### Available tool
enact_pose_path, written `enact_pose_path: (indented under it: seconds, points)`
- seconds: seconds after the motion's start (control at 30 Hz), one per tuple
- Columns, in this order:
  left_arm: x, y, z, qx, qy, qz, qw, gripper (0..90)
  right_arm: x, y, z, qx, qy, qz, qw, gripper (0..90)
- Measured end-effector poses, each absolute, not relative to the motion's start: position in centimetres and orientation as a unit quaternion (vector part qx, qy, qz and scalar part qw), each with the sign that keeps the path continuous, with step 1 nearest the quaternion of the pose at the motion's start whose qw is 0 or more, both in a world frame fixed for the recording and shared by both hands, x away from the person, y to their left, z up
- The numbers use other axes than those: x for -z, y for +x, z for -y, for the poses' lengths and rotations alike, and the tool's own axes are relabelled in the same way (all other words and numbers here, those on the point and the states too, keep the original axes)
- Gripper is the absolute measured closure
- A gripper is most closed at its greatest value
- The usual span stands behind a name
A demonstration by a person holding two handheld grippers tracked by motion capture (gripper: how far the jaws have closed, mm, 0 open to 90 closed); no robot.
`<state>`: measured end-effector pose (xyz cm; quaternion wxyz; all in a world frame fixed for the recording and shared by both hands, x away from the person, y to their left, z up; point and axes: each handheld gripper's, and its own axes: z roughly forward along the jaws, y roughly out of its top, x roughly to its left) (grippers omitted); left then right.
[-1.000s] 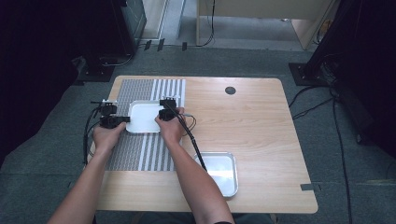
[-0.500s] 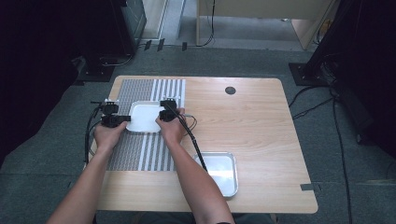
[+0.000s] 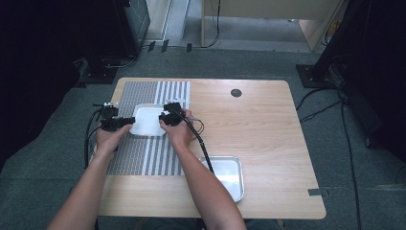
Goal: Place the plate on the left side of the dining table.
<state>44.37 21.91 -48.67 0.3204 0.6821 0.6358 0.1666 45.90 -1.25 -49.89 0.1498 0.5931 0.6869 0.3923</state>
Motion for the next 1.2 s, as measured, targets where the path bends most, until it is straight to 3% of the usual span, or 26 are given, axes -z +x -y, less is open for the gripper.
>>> enact_pose_path:
  seconds: [0.07, 0.27, 0.37, 0.6, 1.2]
  points:
    - [48.3, 44.1, -21.9, -0.158, 0.691, -0.632, 0.312, 38.9, 49.7, 45.9, 1.5, -0.395, 0.586, -0.691, 0.151, 54.3]
    - [47.6, 43.0, -22.4, -0.148, 0.685, -0.628, 0.337, 28.6, 48.9, 45.6, 2.4, -0.395, 0.568, -0.711, 0.127, 34.2]
    - [47.5, 42.5, -22.4, -0.153, 0.687, -0.625, 0.337, 22.0, 48.5, 45.4, 3.0, -0.405, 0.56, -0.712, 0.123, 28.4]
    - [47.2, 41.0, -22.2, -0.166, 0.691, -0.618, 0.337, 18.2, 47.9, 44.7, 4.6, -0.402, 0.571, -0.705, 0.128, 28.6]
    - [47.4, 38.3, -20.6, -0.164, 0.701, -0.595, 0.358, 18.2, 46.8, 42.8, 7.1, -0.392, 0.564, -0.711, 0.152, 28.7]
